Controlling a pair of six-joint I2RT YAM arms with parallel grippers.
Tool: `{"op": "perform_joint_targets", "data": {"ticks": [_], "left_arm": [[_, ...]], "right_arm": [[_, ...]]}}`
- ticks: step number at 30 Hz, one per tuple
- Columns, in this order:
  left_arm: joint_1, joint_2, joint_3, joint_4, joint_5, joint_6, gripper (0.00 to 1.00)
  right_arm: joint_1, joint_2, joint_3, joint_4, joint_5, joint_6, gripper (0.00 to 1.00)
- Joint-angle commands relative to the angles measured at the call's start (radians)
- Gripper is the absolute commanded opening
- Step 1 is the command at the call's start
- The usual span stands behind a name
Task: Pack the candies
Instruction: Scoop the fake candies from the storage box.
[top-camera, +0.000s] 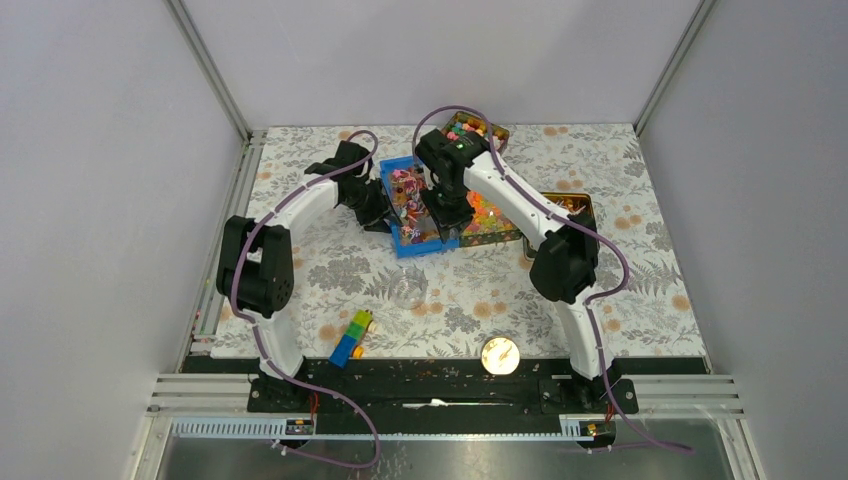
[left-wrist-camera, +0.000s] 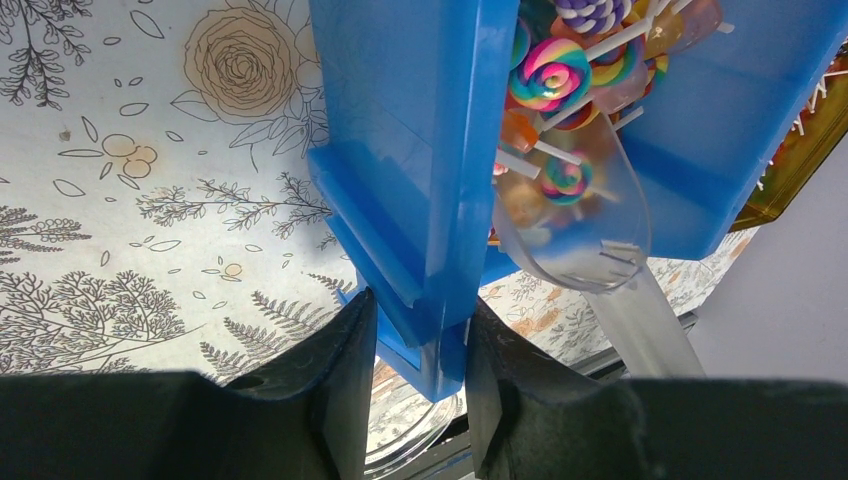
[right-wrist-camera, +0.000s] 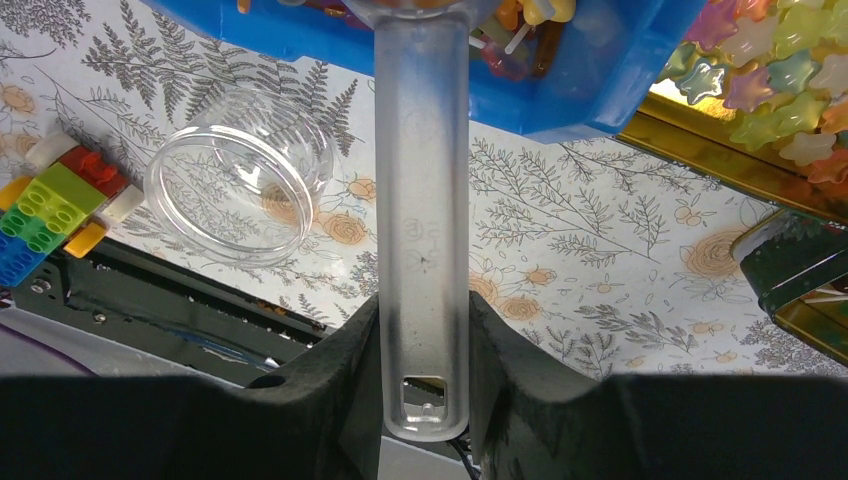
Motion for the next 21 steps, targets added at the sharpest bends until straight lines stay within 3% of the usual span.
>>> {"op": "perform_joint_targets", "data": {"ticks": [1,5,9,15,21], "left_arm": [[0.005,0.001,0.029,-0.027,0.000,0.028,0.03],[0.005,-0.017,0.029,-0.027,-0.010,0.029,0.13],[0.005,-0.057,0.024,-0.027,-0.026,0.036,0.33],[0.005,-0.127,0.032,-0.027,-0.028,0.048,0.53],[0.006,-0.208,0.026,-0.029,-0.056,0.055,0.59]], "right_arm": [[0.000,-0.033,-0.123,0.164,0.069,-0.007,0.00],[0.000,-0.142,-0.308,0.333,0.069,-0.035,0.00],[0.000,-0.168,-0.355,0.365,0.087,-0.049,0.00],[0.000,-0.177,-0.355,0.367,0.046,-0.049,0.00],[0.001,-0.211,-0.371,0.367,0.044,-0.045,0.00]]}}
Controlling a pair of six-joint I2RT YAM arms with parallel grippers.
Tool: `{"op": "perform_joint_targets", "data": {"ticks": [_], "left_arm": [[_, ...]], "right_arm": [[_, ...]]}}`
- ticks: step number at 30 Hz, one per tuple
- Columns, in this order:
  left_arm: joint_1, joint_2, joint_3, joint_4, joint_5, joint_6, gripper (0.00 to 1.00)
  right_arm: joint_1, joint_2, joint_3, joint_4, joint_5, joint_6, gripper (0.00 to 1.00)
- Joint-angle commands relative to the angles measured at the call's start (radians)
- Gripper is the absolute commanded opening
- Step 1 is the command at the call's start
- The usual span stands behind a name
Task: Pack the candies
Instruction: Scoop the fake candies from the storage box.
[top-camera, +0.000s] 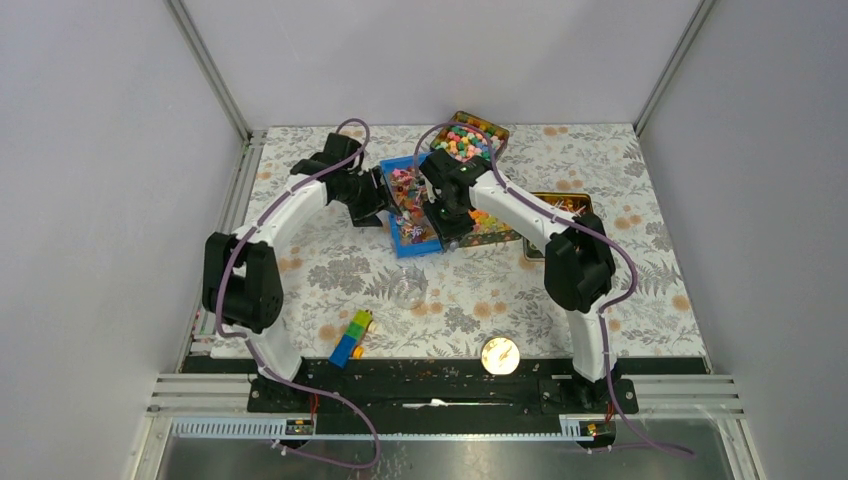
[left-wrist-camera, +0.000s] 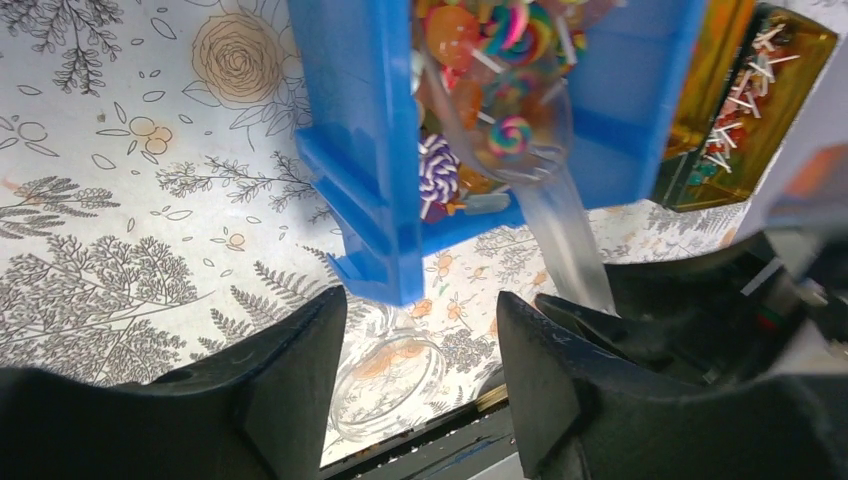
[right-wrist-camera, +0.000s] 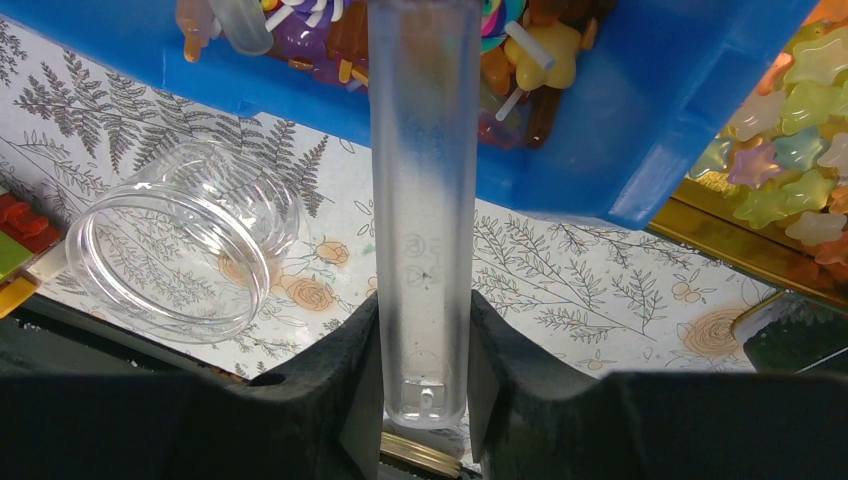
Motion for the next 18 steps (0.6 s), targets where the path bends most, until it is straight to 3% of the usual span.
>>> {"op": "perform_joint_targets", "data": {"ticks": [1,9,18], "left_arm": [[0.005,-0.100,0.019,0.006,-0.041,0.020,0.59],[0.004,-0.212,-0.017,0.016,-0.106,0.082,0.76],[0.015,-0.300,-0.064,0.016,-0.122,0.110,0.77]], "right_arm": [[-0.004,-0.089,-0.013,0.030,0.016,-0.003,0.00],[-0.003,-0.178,-0.127,0.110,0.008,-0.014,0.00],[0.003,-0.264,-0.242,0.196,0.012,-0.033,0.00]]}}
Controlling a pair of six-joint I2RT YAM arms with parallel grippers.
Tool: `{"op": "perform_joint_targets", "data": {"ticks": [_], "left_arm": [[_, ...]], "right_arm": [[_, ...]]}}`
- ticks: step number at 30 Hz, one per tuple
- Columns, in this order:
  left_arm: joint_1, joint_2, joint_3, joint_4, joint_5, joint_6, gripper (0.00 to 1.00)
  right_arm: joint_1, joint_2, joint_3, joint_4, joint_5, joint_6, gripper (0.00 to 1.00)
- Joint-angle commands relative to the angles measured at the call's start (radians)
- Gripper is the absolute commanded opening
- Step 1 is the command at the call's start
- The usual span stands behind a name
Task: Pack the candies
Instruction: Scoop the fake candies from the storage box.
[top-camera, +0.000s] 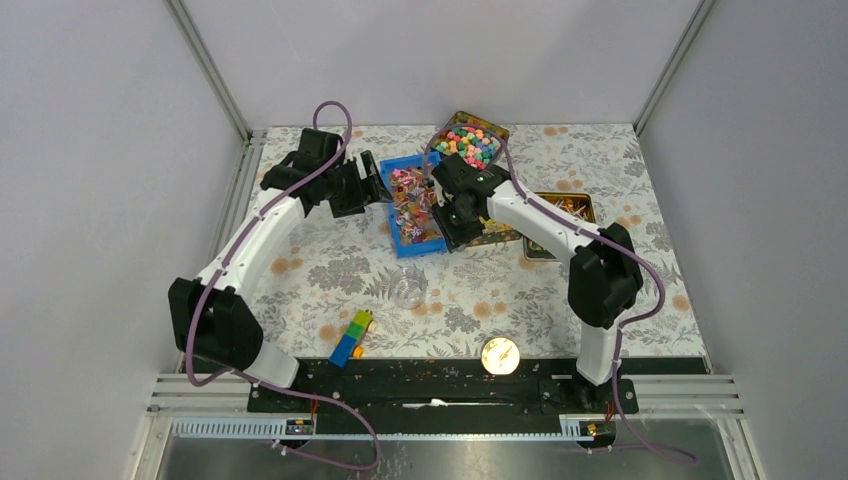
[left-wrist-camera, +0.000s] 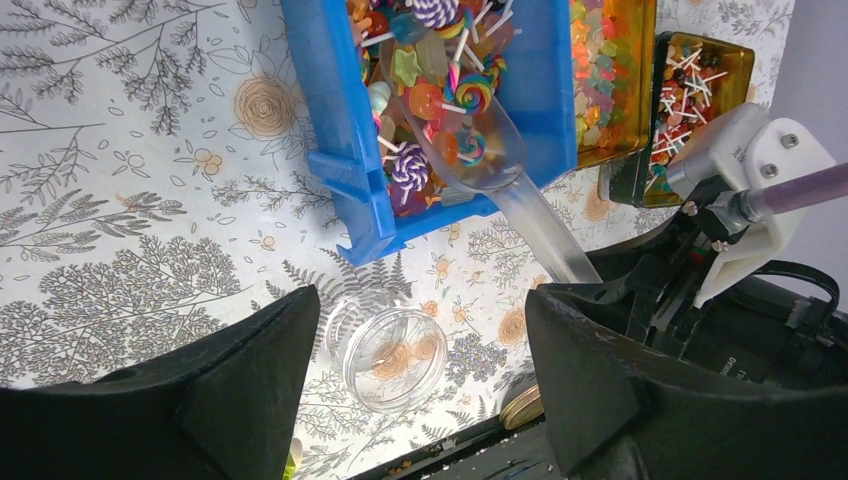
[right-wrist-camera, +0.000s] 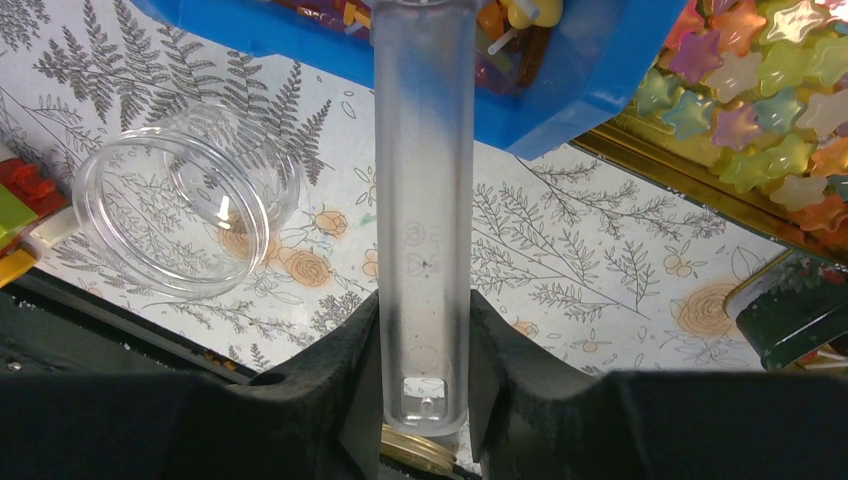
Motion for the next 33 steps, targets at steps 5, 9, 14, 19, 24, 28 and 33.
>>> {"op": "perform_joint_targets", "data": {"ticks": [5,9,14,19,24,28,33], "left_arm": [[0.010,-0.075,-0.058,0.016,-0.019,0.020,0.77],[0.010,-0.094,-0.077,0.016,-0.013,0.018,0.77],[0.010,-0.116,-0.102,0.019,-0.004,0.012,0.77],[0.010,-0.147,-0.142,0.034,0.003,-0.003,0.77],[0.009,-0.178,-0.187,0.052,0.009,-0.023,0.77],[0.009,-0.192,-0.212,0.063,0.009,-0.035,0.77],[0.008,-0.186,-0.218,0.071,0.015,-0.045,0.77]], "right_arm": [[0.014,-0.141,-0.103,0.132,0.026,-0.037,0.00],[0.024,-0.196,-0.162,0.168,0.037,-0.048,0.00],[0.039,-0.267,-0.232,0.205,0.036,-0.064,0.00],[0.049,-0.344,-0.295,0.234,0.039,-0.062,0.00],[0.054,-0.404,-0.355,0.259,0.066,-0.061,0.00],[0.054,-0.422,-0.373,0.268,0.066,-0.060,0.00],[0.053,-0.387,-0.358,0.268,0.048,-0.065,0.00]]}}
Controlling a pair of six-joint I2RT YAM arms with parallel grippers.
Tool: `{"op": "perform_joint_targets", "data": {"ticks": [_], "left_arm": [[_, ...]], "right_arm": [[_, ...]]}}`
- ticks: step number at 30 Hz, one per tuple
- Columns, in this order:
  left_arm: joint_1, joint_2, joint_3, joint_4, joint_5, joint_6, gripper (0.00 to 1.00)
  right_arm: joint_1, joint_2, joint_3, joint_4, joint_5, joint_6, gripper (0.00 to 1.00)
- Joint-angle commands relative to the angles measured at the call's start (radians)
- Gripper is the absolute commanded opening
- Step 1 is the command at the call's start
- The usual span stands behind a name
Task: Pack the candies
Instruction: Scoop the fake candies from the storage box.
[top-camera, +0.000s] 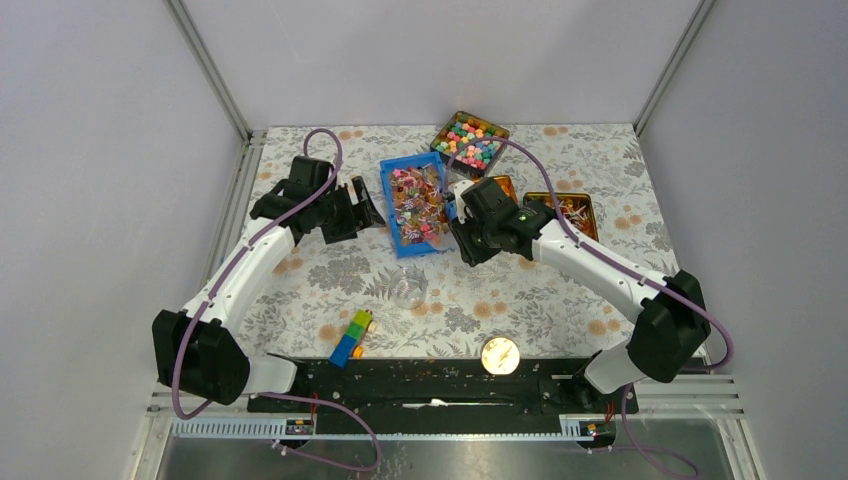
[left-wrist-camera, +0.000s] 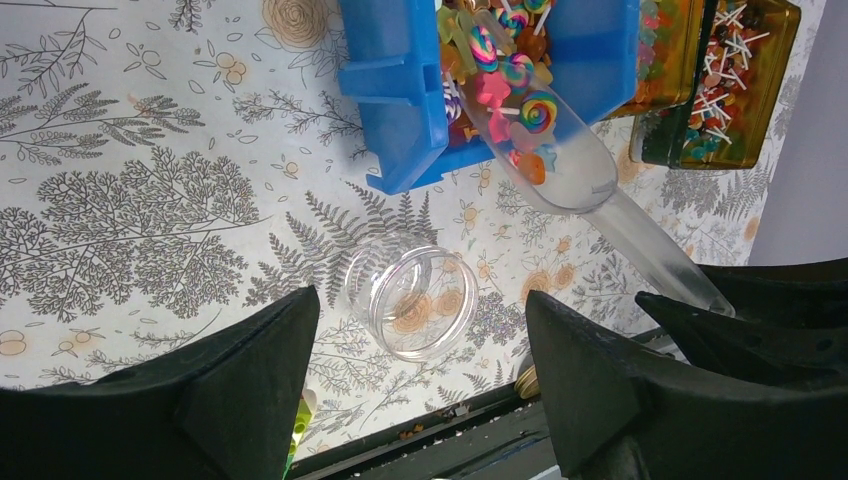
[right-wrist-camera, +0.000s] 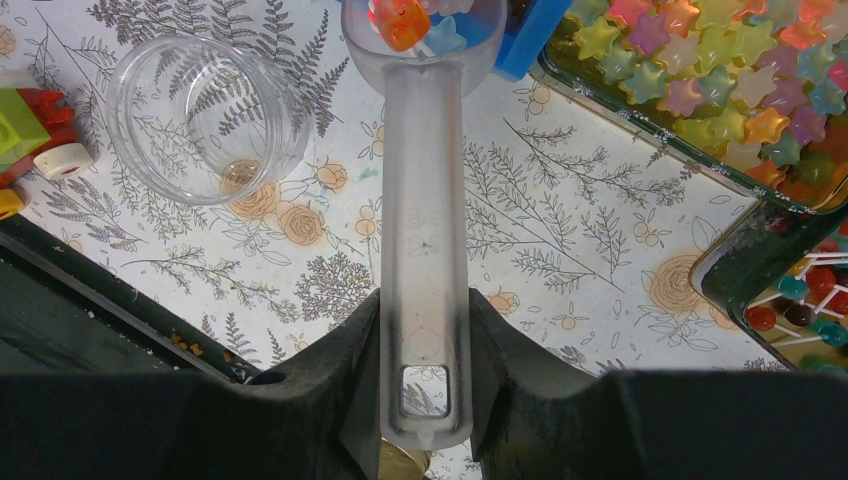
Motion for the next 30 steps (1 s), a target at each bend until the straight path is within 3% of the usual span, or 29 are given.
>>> {"op": "perform_joint_targets", "data": {"ticks": [1,10,22,30], "left_arm": [[0.003,-0.026,-0.002,0.055,0.014,-0.017,0.77],[0.003,-0.016,-0.007,0.060,0.028,-0.027,0.77],[0.004,0.001,-0.003,0.011,0.005,-0.006,0.77],[0.003,0.032,0.006,0.006,0.009,-0.003,0.77]], "right_arm": [[0.012,0.006,0.020,0.048,0.000,-0.012,0.00],[0.011,0.155,0.137,-0.015,-0.048,0.003,0.00],[0.012,0.347,0.478,-0.315,-0.054,0.071,0.00],[0.012,0.430,0.563,-0.382,-0.061,0.088,0.00]]}}
